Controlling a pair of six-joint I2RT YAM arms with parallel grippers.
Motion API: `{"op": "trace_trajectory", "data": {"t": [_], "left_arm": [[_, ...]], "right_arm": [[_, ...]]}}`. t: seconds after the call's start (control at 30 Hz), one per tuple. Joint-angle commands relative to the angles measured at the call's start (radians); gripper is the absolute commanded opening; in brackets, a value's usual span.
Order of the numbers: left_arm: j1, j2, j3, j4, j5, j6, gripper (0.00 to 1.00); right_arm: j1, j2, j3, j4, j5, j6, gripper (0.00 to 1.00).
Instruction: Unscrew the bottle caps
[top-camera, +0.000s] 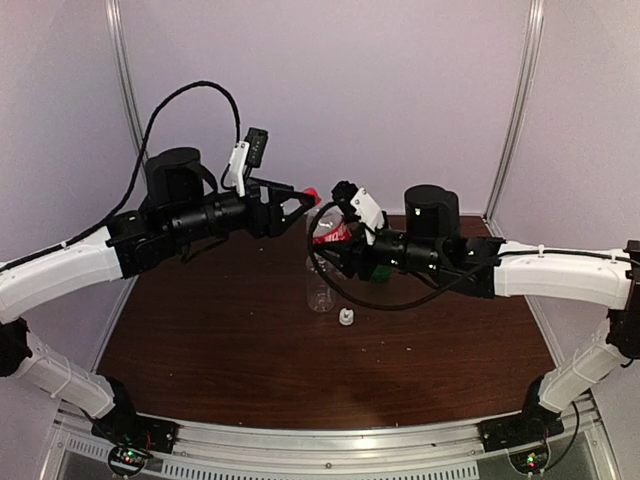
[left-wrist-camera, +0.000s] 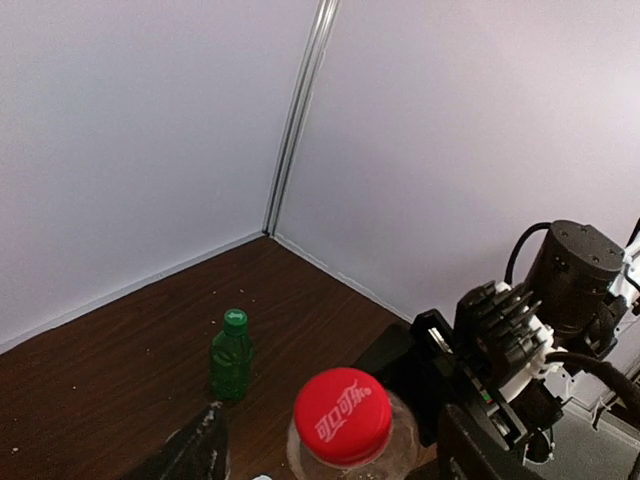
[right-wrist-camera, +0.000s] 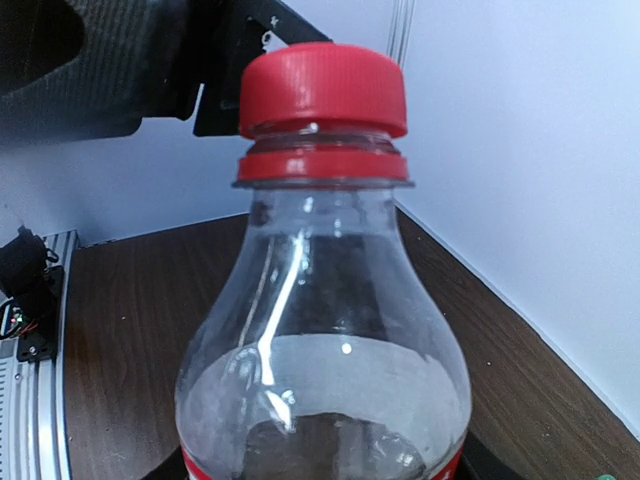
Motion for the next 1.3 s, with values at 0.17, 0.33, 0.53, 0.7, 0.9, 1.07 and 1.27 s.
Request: {"op": "trace_trajectory", "data": {"t": [0.17, 0.33, 0.53, 0.7, 0.9, 1.07, 1.27], "left_arm": [[0.013, -0.123, -0.024, -0.009, 0.272, 0.257, 0.87], [0.027, -0.134, -0.054, 0.037, 0.510, 0.302, 0.91], [0.028, -0.090, -0.041, 0.078, 0.692, 0.302, 0.90], [0.028, -0.052, -0.029, 0.123, 0.758, 0.270, 0.83], [0.028, -0.027, -0.020, 0.150, 0.792, 0.244, 0.67], [0.028, -0.021, -0.020, 0.154, 0.795, 0.239, 0.57], [0.028, -0.015, -0.018, 0.163, 0.787, 0.224, 0.42]], "right_arm": [[-0.026, -0.060, 0.002, -0.064, -0.385, -0.045, 0.59], [-0.045, -0.040, 0.042, -0.097, -0.633, -0.040, 0.59], [-0.064, 0.005, 0.094, -0.111, -0.846, 0.001, 0.59], [-0.068, 0.043, 0.122, -0.109, -0.921, 0.029, 0.58], [-0.073, 0.052, 0.126, -0.109, -0.935, 0.032, 0.56], [-0.075, 0.055, 0.125, -0.106, -0.943, 0.036, 0.55], [-0.081, 0.054, 0.119, -0.106, -0.942, 0.036, 0.54]]}}
